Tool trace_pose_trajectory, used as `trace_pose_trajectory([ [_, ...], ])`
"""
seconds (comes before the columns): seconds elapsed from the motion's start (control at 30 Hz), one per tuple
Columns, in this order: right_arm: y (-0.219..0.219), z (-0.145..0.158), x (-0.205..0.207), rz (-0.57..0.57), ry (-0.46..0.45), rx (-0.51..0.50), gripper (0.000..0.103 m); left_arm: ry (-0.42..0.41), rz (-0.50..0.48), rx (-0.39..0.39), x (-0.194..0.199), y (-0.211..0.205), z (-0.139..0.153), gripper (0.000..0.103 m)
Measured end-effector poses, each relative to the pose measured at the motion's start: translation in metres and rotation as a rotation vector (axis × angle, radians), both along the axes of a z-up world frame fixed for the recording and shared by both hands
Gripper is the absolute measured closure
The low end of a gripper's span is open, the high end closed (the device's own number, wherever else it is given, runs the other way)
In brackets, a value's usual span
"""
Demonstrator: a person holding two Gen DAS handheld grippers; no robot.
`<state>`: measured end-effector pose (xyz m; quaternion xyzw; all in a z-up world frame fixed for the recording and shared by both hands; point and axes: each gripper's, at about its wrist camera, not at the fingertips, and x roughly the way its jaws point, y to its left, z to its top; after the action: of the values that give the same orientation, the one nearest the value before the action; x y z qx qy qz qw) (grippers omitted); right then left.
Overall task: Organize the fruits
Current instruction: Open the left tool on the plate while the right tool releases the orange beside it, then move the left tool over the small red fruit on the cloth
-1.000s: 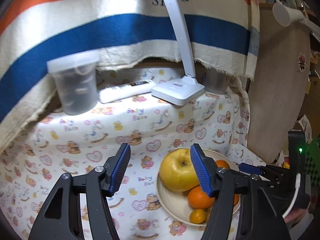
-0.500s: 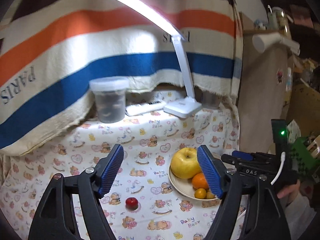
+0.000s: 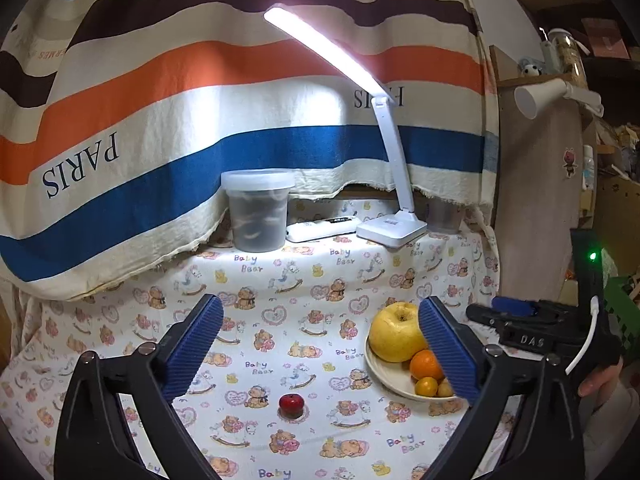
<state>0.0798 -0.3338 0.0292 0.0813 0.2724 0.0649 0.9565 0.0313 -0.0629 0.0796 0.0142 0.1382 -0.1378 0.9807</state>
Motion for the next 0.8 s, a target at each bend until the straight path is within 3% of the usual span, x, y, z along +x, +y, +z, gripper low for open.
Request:
trace_pose_trajectory([
  [0.13, -0.001, -0.002, 0.003, -0.008, 0.008, 0.008, 0.040, -0.002, 0.013, 0.011, 0.003, 0.003, -0.009, 0.001],
  [0.37, 0.000, -0.005, 0.004, -0.019, 0.007, -0.004, 0.031, 0.089, 0.030, -0.033, 0.021, 0.015, -0.029, 0.001],
  [0.8, 0.001, -0.009, 0.006, -0.031, 0.010, -0.020, 0.027, 0.124, 0.080, -0.011, 0.036, 0.026, -0.048, 0.001],
])
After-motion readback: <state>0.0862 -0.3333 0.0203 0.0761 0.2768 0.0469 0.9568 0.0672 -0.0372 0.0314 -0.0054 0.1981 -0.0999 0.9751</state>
